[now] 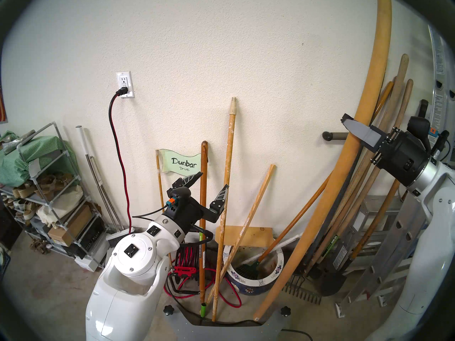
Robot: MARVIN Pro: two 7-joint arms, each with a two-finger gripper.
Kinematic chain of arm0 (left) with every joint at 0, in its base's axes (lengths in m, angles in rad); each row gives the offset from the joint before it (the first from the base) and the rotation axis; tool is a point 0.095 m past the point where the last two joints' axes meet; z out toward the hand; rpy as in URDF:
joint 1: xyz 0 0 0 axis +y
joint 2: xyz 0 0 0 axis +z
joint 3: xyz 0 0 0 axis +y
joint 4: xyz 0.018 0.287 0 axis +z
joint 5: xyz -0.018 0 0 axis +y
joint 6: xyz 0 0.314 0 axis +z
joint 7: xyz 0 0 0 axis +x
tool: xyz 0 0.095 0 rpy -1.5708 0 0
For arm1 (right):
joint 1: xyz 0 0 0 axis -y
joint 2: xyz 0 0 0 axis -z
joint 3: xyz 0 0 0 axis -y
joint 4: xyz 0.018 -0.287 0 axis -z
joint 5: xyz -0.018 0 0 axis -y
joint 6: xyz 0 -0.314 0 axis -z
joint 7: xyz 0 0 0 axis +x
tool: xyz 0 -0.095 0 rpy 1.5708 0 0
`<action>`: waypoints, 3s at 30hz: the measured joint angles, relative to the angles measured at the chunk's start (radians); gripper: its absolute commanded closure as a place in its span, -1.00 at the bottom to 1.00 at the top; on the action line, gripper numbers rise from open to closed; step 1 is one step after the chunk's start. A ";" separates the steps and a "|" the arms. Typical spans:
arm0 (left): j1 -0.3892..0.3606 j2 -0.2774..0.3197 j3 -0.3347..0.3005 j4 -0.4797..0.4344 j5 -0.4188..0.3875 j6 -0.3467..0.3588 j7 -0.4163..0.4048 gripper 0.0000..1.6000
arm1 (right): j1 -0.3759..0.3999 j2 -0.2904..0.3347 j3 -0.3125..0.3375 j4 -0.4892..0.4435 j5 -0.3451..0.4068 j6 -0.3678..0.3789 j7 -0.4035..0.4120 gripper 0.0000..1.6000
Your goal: Put wooden sticks into the pot
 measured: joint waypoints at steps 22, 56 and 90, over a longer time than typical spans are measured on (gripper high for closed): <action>0.000 0.000 0.000 0.000 0.000 0.000 0.000 -1.00 | 0.155 0.046 -0.209 0.150 0.003 -0.002 -0.278 1.00; 0.000 0.000 0.000 0.000 0.000 0.000 0.000 -1.00 | 0.328 0.071 -0.409 0.452 -0.260 -0.337 -0.285 1.00; 0.000 0.000 0.000 0.000 0.000 0.000 0.000 -1.00 | 0.213 0.036 -0.462 0.524 -0.469 -0.572 -0.280 1.00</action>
